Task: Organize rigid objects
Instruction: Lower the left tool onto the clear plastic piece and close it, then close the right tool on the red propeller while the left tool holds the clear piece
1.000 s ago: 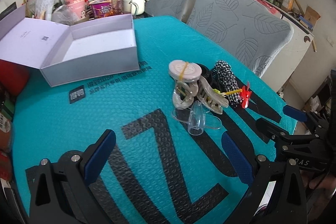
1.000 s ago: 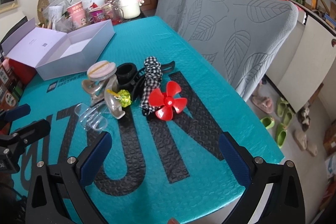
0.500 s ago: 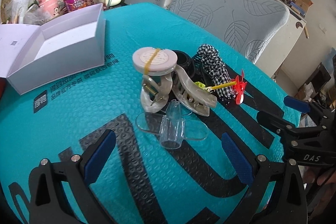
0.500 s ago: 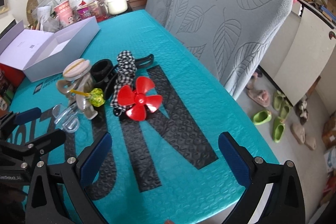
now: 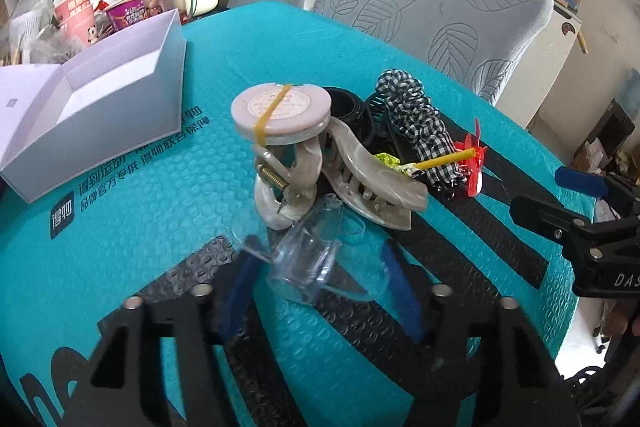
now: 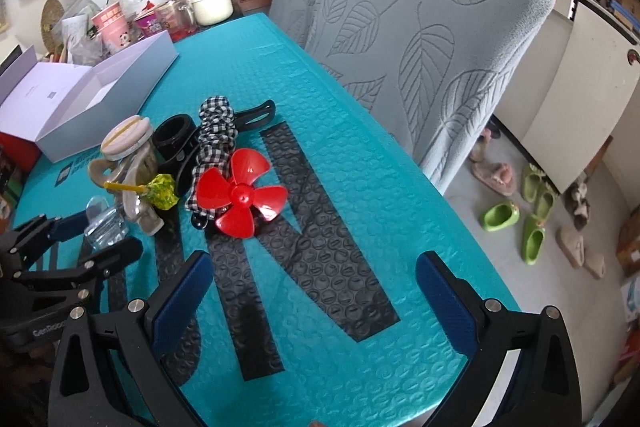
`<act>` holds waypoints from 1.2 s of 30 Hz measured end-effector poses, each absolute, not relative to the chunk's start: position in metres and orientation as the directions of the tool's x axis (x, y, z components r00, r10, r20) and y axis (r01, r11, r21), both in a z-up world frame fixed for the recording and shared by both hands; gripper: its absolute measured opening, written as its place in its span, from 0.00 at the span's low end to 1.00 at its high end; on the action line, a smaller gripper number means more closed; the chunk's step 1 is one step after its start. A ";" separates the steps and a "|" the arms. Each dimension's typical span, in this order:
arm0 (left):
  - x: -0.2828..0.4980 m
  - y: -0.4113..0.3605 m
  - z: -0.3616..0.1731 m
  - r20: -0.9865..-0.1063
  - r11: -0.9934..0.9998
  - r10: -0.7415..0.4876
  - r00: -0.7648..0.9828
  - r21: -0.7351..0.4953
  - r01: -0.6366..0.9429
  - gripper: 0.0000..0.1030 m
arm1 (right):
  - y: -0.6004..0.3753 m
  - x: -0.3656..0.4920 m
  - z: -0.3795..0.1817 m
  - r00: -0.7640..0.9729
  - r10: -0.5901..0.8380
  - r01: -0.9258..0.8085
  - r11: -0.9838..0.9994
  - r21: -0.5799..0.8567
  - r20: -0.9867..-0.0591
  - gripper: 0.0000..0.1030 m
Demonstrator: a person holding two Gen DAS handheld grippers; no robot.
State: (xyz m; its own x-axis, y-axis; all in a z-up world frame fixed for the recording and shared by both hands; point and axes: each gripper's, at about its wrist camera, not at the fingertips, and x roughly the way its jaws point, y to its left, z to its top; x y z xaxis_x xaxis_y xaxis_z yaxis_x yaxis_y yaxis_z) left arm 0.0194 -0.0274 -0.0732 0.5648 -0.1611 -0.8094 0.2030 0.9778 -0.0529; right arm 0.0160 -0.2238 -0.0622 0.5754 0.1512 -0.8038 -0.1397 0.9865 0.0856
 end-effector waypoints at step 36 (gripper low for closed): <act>-0.014 0.030 -0.049 -0.753 0.979 -0.197 0.627 -0.179 0.093 0.52 | -0.188 0.042 -0.063 0.606 0.331 -0.312 0.935 0.167 -0.723 0.70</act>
